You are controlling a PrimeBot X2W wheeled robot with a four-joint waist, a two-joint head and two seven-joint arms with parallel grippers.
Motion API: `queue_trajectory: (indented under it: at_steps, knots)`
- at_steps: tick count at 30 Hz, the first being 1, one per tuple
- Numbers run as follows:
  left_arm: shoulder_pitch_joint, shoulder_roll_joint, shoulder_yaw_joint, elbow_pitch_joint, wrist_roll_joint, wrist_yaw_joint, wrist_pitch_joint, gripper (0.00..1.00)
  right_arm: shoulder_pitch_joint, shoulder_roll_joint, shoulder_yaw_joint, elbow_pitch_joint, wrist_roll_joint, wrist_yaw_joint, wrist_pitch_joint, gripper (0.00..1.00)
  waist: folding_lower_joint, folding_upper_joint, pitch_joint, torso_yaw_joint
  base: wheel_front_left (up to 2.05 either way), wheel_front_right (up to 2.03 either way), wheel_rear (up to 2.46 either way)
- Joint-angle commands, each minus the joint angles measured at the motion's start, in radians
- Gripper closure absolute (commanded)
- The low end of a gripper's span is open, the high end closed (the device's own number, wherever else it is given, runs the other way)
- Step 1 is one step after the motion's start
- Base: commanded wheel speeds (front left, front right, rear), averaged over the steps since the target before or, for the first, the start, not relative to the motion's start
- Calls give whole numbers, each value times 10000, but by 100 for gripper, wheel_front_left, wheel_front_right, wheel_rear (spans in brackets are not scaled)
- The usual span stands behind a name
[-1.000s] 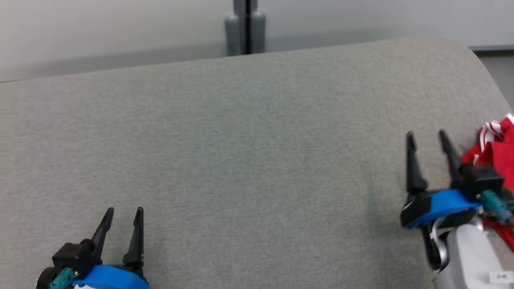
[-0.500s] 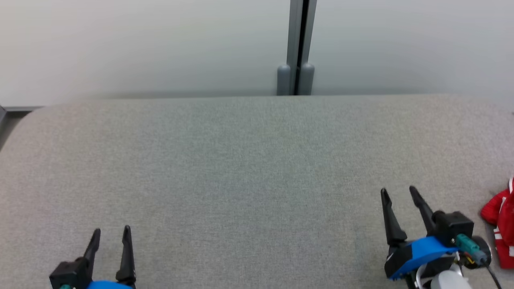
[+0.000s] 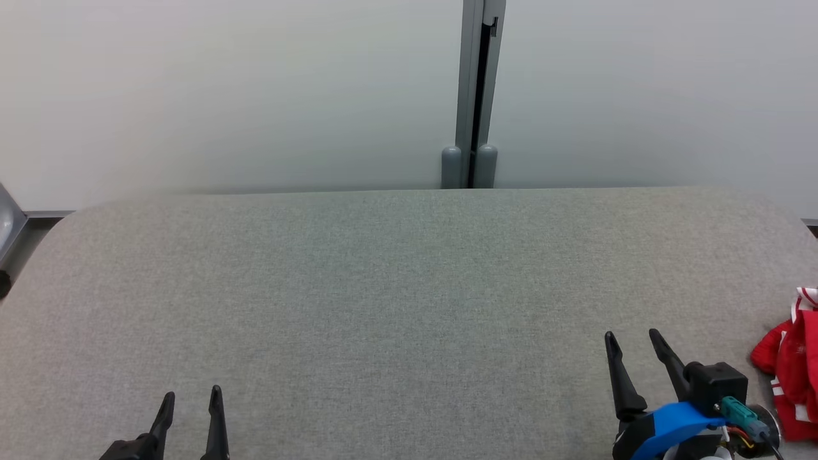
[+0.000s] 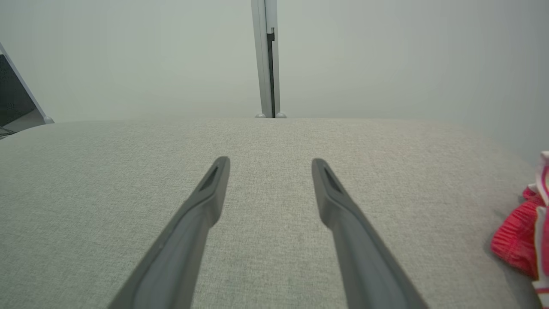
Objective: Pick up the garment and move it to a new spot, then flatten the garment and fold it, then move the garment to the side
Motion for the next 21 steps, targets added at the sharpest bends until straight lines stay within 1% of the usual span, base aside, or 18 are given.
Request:
queue_trajectory:
  at_steps: [1, 7, 8, 13, 21]
  knots:
    - [143, 37, -117, 7, -71, 18, -40, 0, 180, -49, -34, 116, 28, 1, -44, 0, 1, 1, -105, -55, 0, 0, 0]
    - [51, 124, -173, -131, -314, 18, -41, 0, -17, -49, -120, 94, 67, 1, -46, 0, 1, 1, -210, -101, 0, 0, 0]
    - [90, 75, -174, -130, -303, 0, 2, 100, -17, 0, -111, 98, 44, 0, 2, 100, 1, 0, -215, -99, 0, 0, 0]
    - [281, -97, -253, 221, -379, -4, 65, 100, 203, 80, -118, 476, 116, 0, 75, 100, 1, 0, -223, -101, 0, 0, 0]
    - [34, -138, -102, 16, -1888, -2, 515, 100, 124, 67, -290, 218, 1762, 0, 563, 100, 1, 0, -180, -112, 0, 0, 0]
